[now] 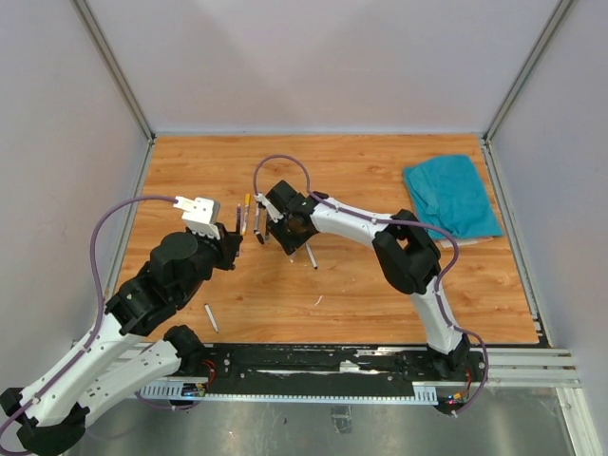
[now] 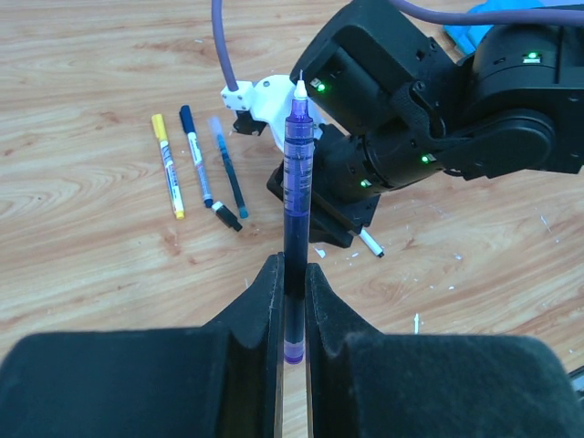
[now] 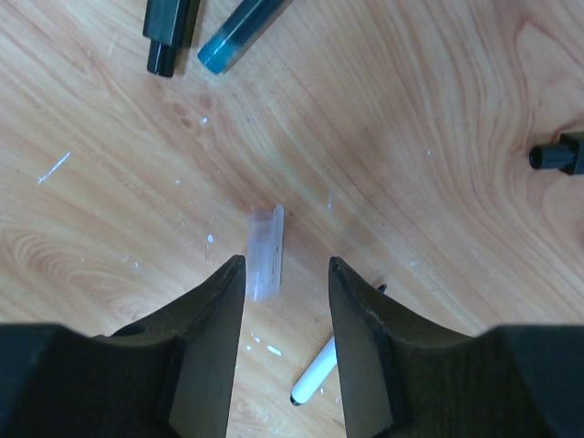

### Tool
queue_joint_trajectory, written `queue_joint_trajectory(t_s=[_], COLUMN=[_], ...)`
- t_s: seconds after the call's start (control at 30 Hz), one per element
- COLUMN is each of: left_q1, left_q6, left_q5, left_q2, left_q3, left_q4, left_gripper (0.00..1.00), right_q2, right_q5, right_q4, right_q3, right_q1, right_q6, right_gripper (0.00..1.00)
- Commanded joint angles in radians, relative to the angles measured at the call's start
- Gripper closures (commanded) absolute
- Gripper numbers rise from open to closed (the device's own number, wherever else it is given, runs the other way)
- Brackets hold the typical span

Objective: Insert the pens into the pen caps
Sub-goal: Pick up the pen cap from the center of the board.

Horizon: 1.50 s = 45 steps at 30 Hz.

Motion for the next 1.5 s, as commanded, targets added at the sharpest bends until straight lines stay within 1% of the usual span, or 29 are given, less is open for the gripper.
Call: queue_joint_trajectory(t_s=[0.0, 0.17, 0.43, 0.5, 0.6, 0.77, 0.87, 0.93, 1.07, 1.17, 1.33, 1.47], left_q1=[-0.005, -0.005, -0.005, -0.005, -0.005, -0.005, -0.005, -0.005, -0.005, -0.005, -0.005, -0.005], left_q6=[-0.001, -0.001, -0.001, -0.001, -0.001, -0.001, -0.001, -0.001, -0.001, 0.001, 0.004, 0.005], left_q5=[-0.014, -0.014, -0.015, -0.017, -0.019, -0.019, -0.015, -0.014, -0.012, -0.007, 0.006, 0.013], left_q2=[-0.007, -0.005, 0.005, 0.002, 0.002, 0.001, 0.003, 0.004, 0.004, 0.006, 0.017, 0.02], left_q3=[-0.004, -0.005, -0.002, -0.003, -0.002, -0.003, -0.002, -0.002, -0.004, -0.004, -0.003, -0.005], left_q4=[0.01, 0.013, 0.007, 0.009, 0.008, 0.009, 0.009, 0.009, 0.012, 0.015, 0.017, 0.02], left_gripper=[0.99, 1.0, 0.99, 0.99, 0.99, 1.0, 1.0, 0.99, 1.0, 0.99, 0.99, 1.0], right_q2=[0.04, 0.072, 0.103, 0.105, 0.095, 0.024, -0.07, -0.156, -0.388, -0.567, -0.831, -1.031], right_q5=[0.029, 0.024, 0.079, 0.091, 0.104, 0.095, 0.055, 0.008, -0.092, -0.206, -0.301, -0.378], right_q4=[-0.074, -0.088, -0.128, -0.137, -0.147, -0.146, -0.119, -0.076, 0.064, 0.199, 0.383, 0.515], right_q3=[0.072, 0.098, 0.111, 0.112, 0.098, 0.016, -0.081, -0.178, -0.441, -0.65, -0.971, -1.155], right_q1=[-0.01, -0.006, 0.014, 0.023, 0.037, 0.059, 0.07, 0.073, 0.073, 0.054, -0.047, -0.175], right_q6=[-0.028, -0.027, -0.028, -0.029, -0.016, 0.006, 0.022, 0.045, 0.112, 0.198, 0.378, 0.496], right_gripper=[0.58, 0.61, 0.67, 0.71, 0.77, 0.81, 0.83, 0.84, 0.84, 0.84, 0.85, 0.85])
